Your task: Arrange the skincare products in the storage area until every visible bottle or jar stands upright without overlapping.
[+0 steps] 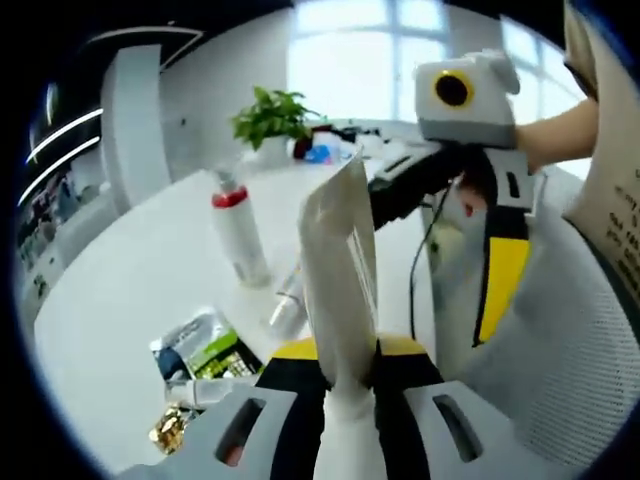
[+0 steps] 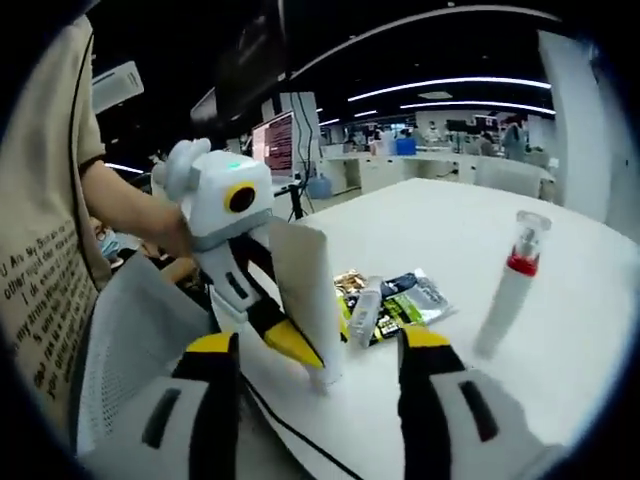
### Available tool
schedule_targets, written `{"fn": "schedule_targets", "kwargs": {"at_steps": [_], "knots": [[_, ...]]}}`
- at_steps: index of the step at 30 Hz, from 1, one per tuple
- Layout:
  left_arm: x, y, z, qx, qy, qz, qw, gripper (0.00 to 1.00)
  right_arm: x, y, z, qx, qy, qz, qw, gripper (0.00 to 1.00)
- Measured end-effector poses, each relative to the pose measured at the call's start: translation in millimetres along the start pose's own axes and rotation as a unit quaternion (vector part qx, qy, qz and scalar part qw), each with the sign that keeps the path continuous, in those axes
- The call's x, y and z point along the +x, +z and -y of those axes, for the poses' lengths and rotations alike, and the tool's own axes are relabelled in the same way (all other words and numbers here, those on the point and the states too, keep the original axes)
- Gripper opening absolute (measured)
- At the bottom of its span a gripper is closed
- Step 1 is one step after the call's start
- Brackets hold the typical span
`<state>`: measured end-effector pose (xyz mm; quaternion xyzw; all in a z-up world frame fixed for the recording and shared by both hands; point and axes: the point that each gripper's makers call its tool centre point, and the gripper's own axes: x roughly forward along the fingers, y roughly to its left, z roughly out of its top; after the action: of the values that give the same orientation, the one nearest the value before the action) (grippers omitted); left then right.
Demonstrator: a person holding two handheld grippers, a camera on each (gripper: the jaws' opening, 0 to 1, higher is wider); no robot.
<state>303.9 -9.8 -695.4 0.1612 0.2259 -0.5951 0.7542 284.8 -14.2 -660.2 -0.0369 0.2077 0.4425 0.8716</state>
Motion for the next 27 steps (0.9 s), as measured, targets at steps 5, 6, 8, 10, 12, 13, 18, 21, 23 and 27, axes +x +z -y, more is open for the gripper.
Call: {"fn": "schedule_targets", "kwargs": {"at_steps": [5,6,8,10,12,13,18,21,23,27], "knots": [[-2.1,16.8,-5.7,0.003,0.003,0.01,0.9999,0.13,-10.6,-3.5,5.3,0.007,-0.021,0.002,0.9997,0.73],[-2.4,20.0,-7.2,0.003,0.004,0.012,0.9999,0.13,-12.1,-4.2,6.0,0.008,-0.024,0.002,0.9997,0.74],[-4.1,28.8,-10.1,0.005,0.005,0.017,0.9998,0.13,-14.9,-5.5,7.9,0.009,-0.028,0.001,0.9996,0.75],[-5.3,39.2,-15.2,0.008,0.008,0.024,0.9996,0.13,-15.4,-2.8,10.1,0.005,-0.035,0.004,0.9994,0.77],[-5.1,47.5,-21.8,0.011,0.009,0.03,0.9995,0.13,-16.0,-0.2,11.0,0.0,-0.038,0.006,0.9993,0.79],[-4.7,50.4,-24.6,0.013,0.009,0.031,0.9994,0.13,-16.7,-0.2,12.3,-0.002,-0.041,0.006,0.9992,0.8],[-0.8,65.1,-42.3,0.033,0.008,0.03,0.999,0.13,-22.6,1.0,17.1,0.001,-0.052,0.01,0.9986,0.83],[3.2,69.6,-51.8,0.038,0.005,0.028,0.9989,0.13,-26.9,2.3,20.2,0.007,-0.06,0.015,0.9981,0.85],[7.5,71.8,-59.0,0.033,0.002,0.03,0.999,0.13,-29.9,2.1,21.2,0.009,-0.065,0.015,0.9978,0.86],[18.8,72.7,-69.2,0.026,-0.005,0.026,0.9993,0.13,-36.4,1.6,21.9,0.011,-0.071,0.015,0.9973,0.89]]}}
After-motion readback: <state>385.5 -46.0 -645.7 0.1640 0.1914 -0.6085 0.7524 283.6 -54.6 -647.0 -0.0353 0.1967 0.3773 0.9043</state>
